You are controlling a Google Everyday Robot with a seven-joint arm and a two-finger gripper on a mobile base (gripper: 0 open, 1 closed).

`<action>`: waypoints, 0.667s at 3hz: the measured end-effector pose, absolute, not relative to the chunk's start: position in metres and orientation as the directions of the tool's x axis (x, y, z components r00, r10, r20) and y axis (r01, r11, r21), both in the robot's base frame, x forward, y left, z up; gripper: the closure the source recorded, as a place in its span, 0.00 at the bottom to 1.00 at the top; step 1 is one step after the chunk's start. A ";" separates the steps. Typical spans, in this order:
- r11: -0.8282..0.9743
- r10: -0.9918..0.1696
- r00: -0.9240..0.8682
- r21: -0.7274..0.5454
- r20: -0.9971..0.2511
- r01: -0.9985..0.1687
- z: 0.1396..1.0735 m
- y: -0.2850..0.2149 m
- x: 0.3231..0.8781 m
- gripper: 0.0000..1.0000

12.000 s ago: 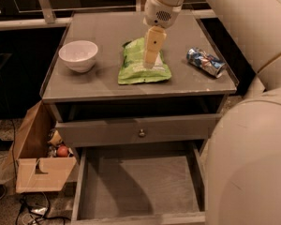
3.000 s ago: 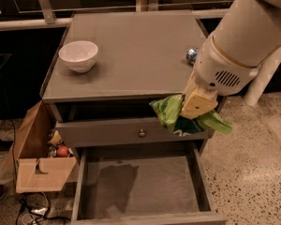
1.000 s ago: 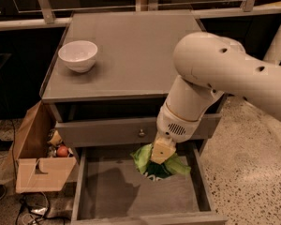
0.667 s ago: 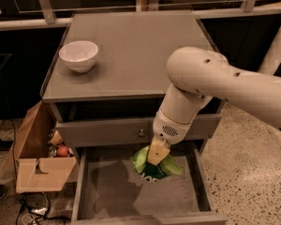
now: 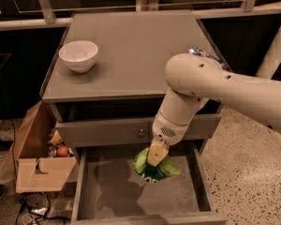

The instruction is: Place green rice chip bag into middle drawer

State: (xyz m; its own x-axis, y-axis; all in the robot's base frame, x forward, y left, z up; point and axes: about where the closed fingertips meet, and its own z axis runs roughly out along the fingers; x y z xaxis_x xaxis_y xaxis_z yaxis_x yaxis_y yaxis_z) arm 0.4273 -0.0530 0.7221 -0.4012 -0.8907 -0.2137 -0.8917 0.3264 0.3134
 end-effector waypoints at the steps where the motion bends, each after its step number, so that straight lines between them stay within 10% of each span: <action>1: 0.358 -0.877 -0.439 0.344 -0.194 -0.868 0.689 -0.047 0.428 1.00; 2: 0.408 -0.848 -0.491 0.345 -0.199 -0.845 0.666 -0.048 0.435 1.00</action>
Offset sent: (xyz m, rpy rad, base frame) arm 0.0195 0.0025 -0.0832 0.0119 0.0289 -0.1736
